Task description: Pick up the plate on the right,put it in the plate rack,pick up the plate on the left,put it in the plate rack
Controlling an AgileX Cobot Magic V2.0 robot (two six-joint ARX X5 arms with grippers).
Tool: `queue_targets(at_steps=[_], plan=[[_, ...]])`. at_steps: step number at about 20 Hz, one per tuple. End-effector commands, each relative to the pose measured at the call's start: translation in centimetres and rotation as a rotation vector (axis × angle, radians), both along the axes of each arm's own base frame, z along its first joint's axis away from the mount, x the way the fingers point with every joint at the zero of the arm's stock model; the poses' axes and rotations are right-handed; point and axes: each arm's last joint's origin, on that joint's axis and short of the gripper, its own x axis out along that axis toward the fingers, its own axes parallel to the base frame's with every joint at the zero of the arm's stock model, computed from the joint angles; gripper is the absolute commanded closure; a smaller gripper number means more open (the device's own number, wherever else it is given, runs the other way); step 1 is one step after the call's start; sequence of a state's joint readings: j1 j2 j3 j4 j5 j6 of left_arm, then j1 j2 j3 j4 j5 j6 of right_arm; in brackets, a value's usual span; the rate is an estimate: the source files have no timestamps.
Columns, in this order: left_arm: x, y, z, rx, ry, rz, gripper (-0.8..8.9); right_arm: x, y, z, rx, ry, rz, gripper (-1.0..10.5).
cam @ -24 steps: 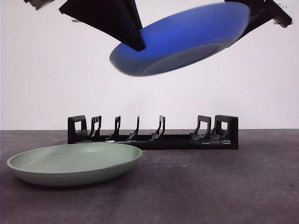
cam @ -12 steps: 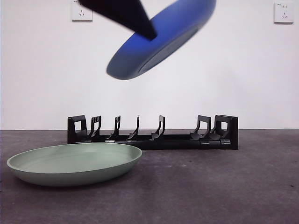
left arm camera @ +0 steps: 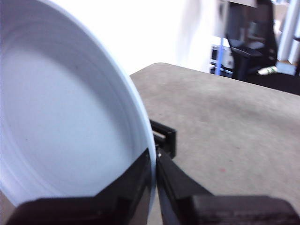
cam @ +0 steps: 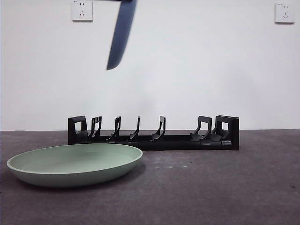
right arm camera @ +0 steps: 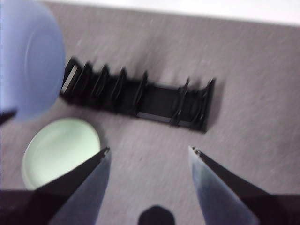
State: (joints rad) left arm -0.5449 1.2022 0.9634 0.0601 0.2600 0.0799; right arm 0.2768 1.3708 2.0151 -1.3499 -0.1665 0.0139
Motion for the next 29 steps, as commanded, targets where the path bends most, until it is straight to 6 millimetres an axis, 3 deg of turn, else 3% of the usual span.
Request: queue_targets(at_steps=[1,12,18,23,29], plan=[[1.4,0.8,-0.4,-0.041,0.025,-0.018,8.22,0.1,0.3,-0.4,0.013,0.038,0.053,6.6],[8.4,2.6,-6.5,-0.029,0.141,0.032,8.22,0.3,0.8,-0.9,0.121,0.101,0.157,6.6],[11.3,1.9,-8.0,-0.022,0.177,0.023,8.22,0.3,0.8,-0.9,0.121,0.102,0.157,6.6],[12.4,1.5,-9.3,-0.001,0.222,0.028,8.22,0.3,0.8,-0.9,0.116,0.1,0.158,6.6],[12.2,1.6,-10.2,0.102,0.235,0.031,8.22,0.8,0.9,-1.1,0.098,0.104,0.16,6.6]])
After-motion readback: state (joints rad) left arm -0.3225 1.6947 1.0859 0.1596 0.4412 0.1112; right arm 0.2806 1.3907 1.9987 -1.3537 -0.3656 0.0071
